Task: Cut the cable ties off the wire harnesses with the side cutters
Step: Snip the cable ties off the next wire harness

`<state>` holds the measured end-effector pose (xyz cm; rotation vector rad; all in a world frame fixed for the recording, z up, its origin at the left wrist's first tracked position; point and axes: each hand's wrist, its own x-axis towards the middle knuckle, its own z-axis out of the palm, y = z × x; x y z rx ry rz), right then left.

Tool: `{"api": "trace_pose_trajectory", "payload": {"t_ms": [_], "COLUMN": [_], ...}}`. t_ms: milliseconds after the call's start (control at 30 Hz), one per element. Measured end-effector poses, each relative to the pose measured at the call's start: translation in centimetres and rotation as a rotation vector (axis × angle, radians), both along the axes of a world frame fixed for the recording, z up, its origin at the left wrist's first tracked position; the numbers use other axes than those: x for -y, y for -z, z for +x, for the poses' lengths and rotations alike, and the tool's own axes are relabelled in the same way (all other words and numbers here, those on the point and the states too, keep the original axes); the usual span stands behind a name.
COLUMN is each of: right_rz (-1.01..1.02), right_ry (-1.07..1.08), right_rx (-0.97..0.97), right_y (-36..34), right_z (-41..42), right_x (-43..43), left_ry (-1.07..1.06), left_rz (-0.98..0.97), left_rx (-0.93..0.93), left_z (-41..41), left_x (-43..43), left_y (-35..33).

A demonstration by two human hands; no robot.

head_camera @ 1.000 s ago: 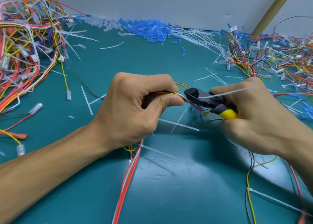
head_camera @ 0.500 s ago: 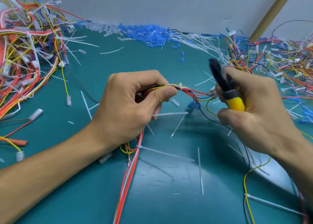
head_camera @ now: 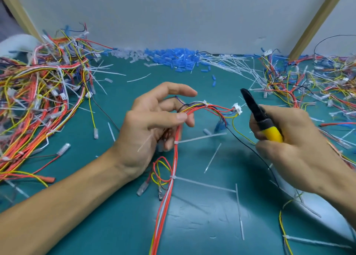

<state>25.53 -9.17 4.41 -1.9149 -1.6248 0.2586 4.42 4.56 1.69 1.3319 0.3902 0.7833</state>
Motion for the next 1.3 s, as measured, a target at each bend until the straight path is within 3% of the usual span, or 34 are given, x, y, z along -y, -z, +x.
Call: {"api": "trace_pose_trajectory", "payload": {"t_ms": [200,333,467,667,1067,1300], "right_rz": [0.017,-0.054,-0.056,-0.096,-0.008,-0.054], "right_ry": [-0.079,-0.138,-0.141,-0.085,-0.123,-0.157], "right_rx": [0.106,0.369,0.273,0.443,0.345,0.407], "right_y": [-0.4,-0.3,-0.4,-0.2,-0.1,-0.2], "right_z": [0.5,0.5,-0.2,-0.2,0.0,-0.7], "right_x": [0.2,0.4,0.3,0.1,0.0,0.1], "left_ry": [0.173,0.154,0.089,0.083,0.056,0.015], "left_rz": [-0.240,-0.195,-0.106,-0.094,-0.032,0.059], "left_rx": [0.139,0.110,0.086,0.065,0.049,0.005], "left_z": [-0.1,0.2,0.5,0.6,0.8,1.4], "left_x": [0.1,0.5,0.8,1.1,0.9,0.8], "left_y": [-0.7,-0.5,-0.5,-0.7,0.1,0.7]}}
